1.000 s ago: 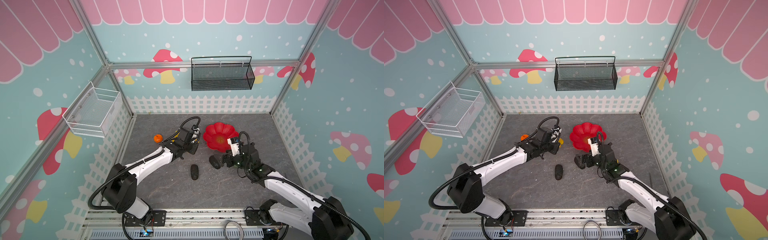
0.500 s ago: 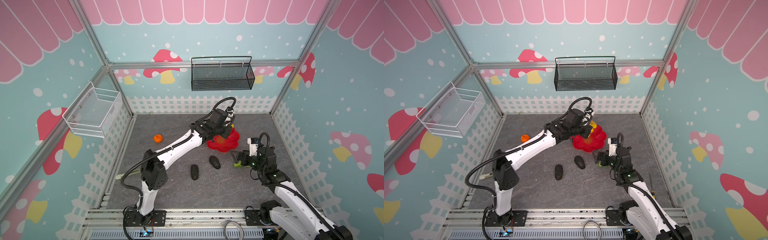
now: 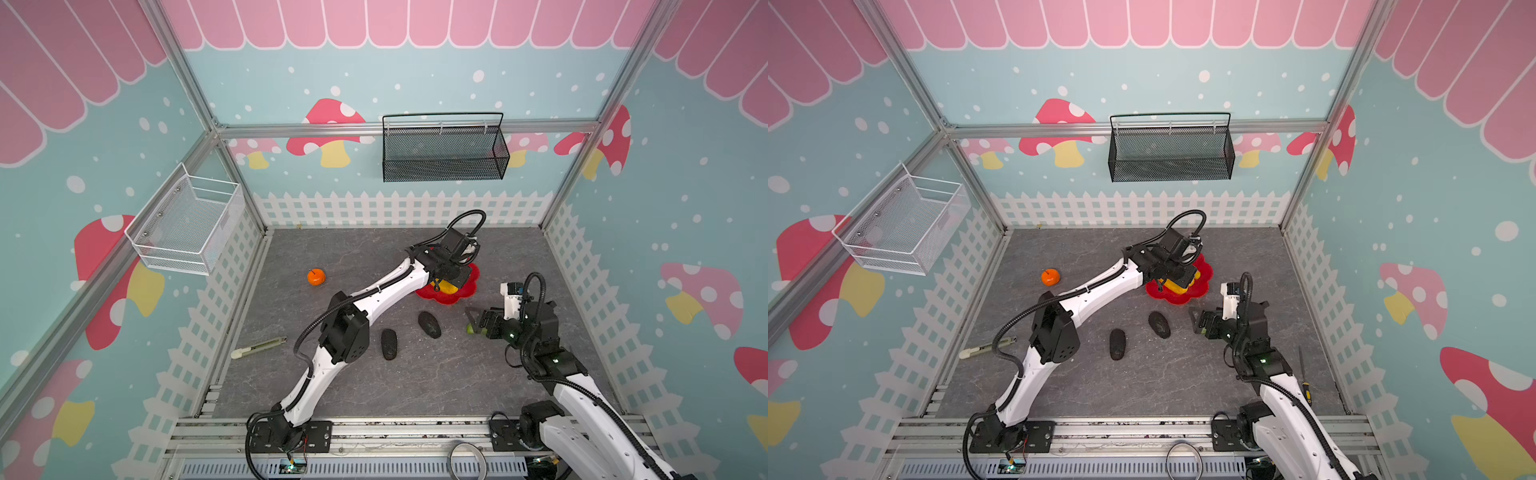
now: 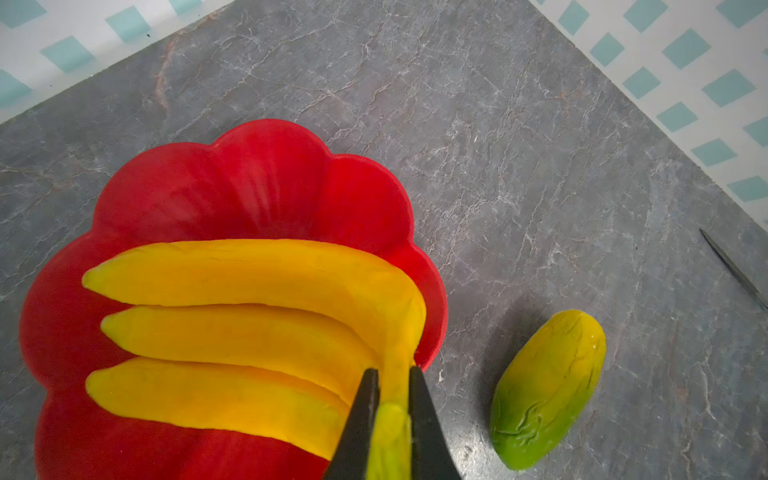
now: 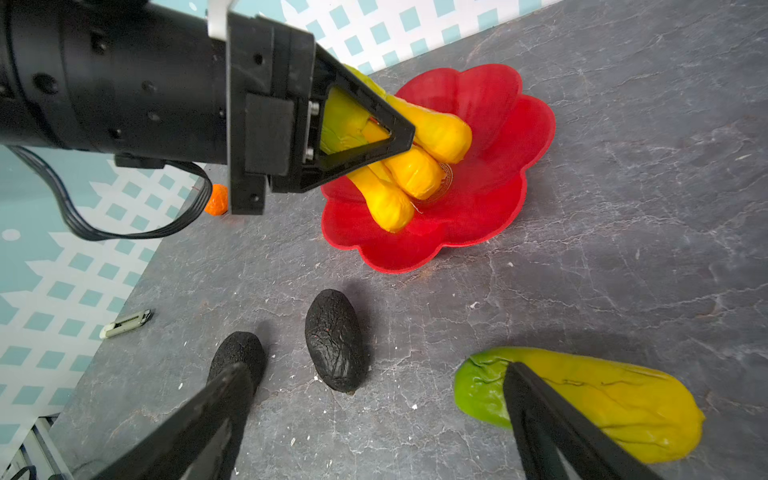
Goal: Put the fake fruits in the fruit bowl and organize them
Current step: 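Lift banana bunch with left gripper and lower it into red bowl, then open left gripper and withdraw while right gripper grasps dark avocado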
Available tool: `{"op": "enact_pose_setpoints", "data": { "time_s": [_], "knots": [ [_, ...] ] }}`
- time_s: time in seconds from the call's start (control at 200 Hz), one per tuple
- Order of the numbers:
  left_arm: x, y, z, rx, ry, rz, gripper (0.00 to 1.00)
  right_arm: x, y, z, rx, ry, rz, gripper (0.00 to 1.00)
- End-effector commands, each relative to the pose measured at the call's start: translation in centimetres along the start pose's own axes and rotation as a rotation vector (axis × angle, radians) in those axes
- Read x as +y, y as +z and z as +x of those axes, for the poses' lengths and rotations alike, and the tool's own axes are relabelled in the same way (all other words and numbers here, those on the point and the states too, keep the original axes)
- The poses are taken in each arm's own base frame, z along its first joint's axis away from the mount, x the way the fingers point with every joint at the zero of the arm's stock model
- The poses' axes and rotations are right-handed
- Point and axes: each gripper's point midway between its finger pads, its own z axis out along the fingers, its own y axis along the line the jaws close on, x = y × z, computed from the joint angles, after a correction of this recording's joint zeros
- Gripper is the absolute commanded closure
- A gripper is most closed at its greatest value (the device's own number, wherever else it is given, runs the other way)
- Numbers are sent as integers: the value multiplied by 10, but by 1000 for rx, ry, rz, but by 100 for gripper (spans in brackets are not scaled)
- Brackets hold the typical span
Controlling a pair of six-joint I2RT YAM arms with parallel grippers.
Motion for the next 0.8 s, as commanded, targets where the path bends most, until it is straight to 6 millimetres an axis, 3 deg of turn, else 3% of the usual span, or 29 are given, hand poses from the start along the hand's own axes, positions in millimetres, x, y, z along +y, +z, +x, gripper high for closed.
{"op": "enact_pose_setpoints", "data": {
  "time_s": [0.0,0.225,0.42,0.621,0.661,0.796],
  "knots": [
    [-6,11,7,24,-5,25,100,-2,-2,6,8,22,1,2],
    [-3,26,13,38,10,16,97,-3,-3,8,10,21,4,2],
    [-6,24,7,16,20,27,77,-4,-2,9,14,4,6,2],
    [-14,0,-18,-64,31,56,57,-4,0,8,15,-10,4,2],
    [-15,-6,-23,-77,32,55,47,-2,1,8,18,-23,-4,2],
    [-4,-47,-39,-137,25,-9,32,2,7,10,62,-75,-30,2]
  ]
}}
